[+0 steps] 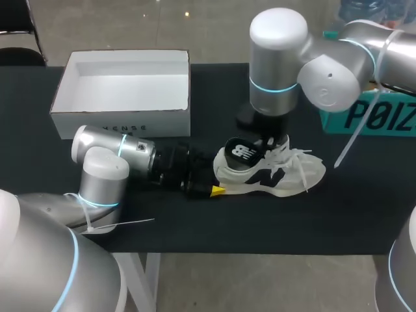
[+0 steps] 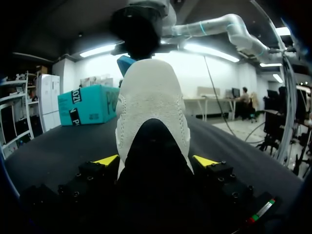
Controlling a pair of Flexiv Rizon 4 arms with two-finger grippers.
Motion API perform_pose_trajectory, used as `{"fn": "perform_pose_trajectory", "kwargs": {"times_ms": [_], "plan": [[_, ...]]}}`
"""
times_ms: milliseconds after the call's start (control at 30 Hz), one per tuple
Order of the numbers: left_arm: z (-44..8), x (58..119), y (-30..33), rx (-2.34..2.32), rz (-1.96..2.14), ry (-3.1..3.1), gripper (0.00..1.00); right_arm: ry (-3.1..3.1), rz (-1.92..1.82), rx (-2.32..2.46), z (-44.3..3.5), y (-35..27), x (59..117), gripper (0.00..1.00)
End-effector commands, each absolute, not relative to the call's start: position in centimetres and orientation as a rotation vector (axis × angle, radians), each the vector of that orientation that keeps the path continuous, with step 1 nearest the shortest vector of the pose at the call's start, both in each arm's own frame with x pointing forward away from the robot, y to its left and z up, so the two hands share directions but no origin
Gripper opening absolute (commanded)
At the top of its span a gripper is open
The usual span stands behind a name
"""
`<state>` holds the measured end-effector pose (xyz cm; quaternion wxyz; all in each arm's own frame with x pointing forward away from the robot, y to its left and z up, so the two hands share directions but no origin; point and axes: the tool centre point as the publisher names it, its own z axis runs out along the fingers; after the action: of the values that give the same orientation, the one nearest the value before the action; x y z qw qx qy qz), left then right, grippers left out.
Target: Take the shoe out of the shoebox, open the shoe tongue, remove and reinsert the insole, then place the shoe into the shoebox
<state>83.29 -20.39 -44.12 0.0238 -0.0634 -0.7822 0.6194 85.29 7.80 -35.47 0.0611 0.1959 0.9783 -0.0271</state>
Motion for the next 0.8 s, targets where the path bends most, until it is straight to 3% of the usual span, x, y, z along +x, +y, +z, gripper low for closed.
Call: {"fn": "perform_pose_trajectory", "kwargs": {"times_ms": [33, 800], "plan": [[-45.1, 83.1, -20.7, -0.195, 1.917, -2.422, 0.0, 2.968, -0.087, 0.585, -35.8, 9.1, 86.2, 0.0], [-45.1, 83.1, -20.7, -0.195, 1.917, -2.422, 0.0, 2.962, 0.026, 0.494, -32.8, 12.9, 88.6, 0.0]]}}
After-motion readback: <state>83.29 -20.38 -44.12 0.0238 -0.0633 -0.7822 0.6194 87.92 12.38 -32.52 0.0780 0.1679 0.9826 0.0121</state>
